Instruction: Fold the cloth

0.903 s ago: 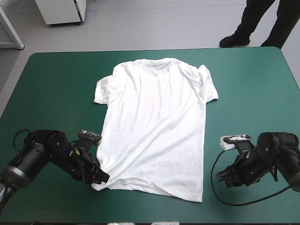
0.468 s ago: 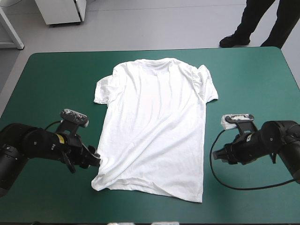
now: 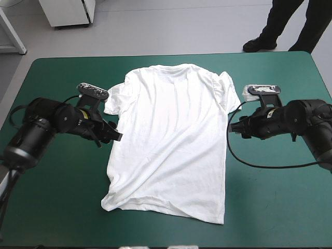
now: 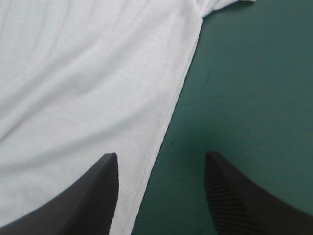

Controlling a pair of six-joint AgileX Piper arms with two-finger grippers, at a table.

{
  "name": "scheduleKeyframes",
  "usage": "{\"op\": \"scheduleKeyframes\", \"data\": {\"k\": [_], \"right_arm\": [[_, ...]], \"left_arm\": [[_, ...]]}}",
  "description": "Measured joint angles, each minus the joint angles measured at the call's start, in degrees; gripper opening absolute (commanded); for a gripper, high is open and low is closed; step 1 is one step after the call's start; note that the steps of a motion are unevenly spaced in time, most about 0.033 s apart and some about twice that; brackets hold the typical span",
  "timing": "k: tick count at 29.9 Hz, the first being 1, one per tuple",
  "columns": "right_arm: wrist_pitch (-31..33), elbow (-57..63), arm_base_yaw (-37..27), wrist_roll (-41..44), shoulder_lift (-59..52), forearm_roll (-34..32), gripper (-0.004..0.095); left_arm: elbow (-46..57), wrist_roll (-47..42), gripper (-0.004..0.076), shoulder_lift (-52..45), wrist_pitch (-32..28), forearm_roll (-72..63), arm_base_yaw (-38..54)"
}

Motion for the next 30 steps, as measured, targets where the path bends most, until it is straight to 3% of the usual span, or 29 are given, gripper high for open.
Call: {"op": "scheduleKeyframes", "data": {"k": [11, 27, 30], "right_arm": [[0.1, -8.2, 0.0, -0.6, 5.6, -1.0, 0.0531], [0.3, -8.4, 0.0, -0.7, 9.7, -3.5, 0.0531], [0.3, -8.4, 0.0, -0.7, 10.1, -3.7, 0.053]], "left_arm": [[-3.7, -0.9, 0.0498, 14.9, -8.3, -1.1, 6.0], [-12.1, 1.3, 0.0495, 33.6, -8.1, -4.7, 6.9], [-12.4, 1.4, 0.0459, 35.0, -8.1, -5.5, 6.9]]}}
